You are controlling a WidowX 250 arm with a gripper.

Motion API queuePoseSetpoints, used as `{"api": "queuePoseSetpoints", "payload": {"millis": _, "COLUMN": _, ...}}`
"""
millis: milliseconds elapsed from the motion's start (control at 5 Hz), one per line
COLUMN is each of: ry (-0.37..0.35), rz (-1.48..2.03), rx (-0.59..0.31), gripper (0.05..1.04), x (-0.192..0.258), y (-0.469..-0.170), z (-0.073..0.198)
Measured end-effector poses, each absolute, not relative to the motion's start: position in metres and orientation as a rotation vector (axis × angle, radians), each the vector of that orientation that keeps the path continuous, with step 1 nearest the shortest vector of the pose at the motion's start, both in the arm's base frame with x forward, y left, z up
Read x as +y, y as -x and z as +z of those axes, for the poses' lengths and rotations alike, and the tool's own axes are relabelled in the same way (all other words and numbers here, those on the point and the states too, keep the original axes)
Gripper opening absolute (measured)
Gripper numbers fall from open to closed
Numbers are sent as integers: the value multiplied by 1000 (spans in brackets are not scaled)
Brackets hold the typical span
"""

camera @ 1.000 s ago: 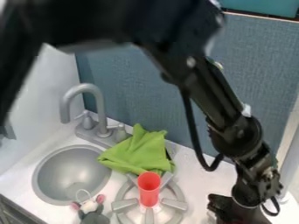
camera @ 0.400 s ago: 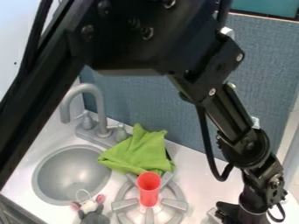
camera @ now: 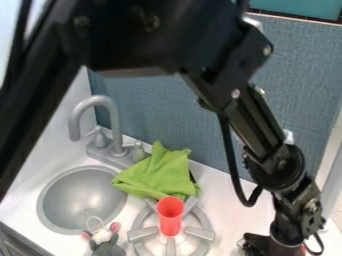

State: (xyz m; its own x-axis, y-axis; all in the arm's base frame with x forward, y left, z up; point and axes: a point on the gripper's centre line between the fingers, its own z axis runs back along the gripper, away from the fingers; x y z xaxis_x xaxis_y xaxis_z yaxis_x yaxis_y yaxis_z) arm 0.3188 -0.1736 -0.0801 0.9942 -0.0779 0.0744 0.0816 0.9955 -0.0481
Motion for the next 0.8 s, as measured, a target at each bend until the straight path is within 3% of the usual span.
{"api": "queuePoseSetpoints", "payload": {"millis": 200, "ry": 79, "rz": -102, "rx": -68, "gripper": 1002, "x": -176, "y": -316, "z": -54}}
{"api": "queuePoseSetpoints", "payload": {"millis": 400, "ry": 108, "rz": -95, "rx": -101, "gripper": 1002, "x": -161, "y": -291, "z": -8}}
{"api": "queuePoseSetpoints", "payload": {"millis": 800, "ry": 12, "rz": 41, "rx": -135, "gripper": 1002, "x": -96, "y": -249, "z": 44}}
